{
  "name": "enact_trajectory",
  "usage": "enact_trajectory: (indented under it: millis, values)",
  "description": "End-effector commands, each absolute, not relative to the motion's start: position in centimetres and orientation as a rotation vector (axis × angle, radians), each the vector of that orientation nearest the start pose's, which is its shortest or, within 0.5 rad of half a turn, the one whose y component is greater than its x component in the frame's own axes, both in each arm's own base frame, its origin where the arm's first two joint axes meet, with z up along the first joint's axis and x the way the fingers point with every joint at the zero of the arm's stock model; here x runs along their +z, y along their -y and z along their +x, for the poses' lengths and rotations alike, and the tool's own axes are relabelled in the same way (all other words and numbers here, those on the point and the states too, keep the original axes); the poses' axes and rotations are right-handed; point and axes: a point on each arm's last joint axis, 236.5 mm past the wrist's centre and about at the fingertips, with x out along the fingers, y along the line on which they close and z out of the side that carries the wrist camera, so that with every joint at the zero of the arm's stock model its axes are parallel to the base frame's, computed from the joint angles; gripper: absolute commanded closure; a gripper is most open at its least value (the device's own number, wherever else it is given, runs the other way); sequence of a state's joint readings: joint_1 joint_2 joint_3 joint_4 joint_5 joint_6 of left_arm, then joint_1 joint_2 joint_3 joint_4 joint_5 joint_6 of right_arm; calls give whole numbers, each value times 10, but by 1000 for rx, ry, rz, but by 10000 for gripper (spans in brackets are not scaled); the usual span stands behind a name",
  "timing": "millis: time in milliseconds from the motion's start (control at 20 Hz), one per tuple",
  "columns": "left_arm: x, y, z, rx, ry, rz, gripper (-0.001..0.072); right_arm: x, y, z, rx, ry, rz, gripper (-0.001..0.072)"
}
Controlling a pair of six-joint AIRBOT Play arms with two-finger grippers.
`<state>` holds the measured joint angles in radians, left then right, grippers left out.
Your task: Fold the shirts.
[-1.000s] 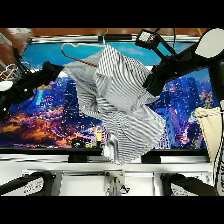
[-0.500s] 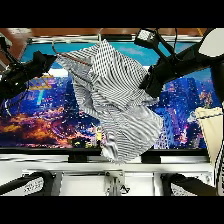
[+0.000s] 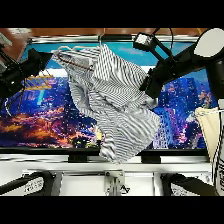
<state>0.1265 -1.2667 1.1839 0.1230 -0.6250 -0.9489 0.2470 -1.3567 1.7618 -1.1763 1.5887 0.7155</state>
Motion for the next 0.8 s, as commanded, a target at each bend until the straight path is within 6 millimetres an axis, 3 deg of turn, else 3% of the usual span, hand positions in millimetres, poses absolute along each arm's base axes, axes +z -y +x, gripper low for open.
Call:
enact_trajectory:
  millis: [0, 200, 450, 600, 750]
  values:
    - [227, 80, 512, -451, -331, -811, 643, 170, -176, 366, 996, -911, -655, 618]
    - [252, 94, 507, -517, -302, -773, 642, 170, -177, 364, 1004, -915, -648, 619]
    - [314, 130, 489, -677, -214, -649, 642, 169, -170, 372, 928, -941, -618, 618]
    - [341, 175, 460, -847, -187, -531, 643, 173, -171, 383, 877, -918, -579, 618]
    - [340, 243, 413, -1070, -230, -446, 643, 180, -177, 393, 845, -877, -526, 618]
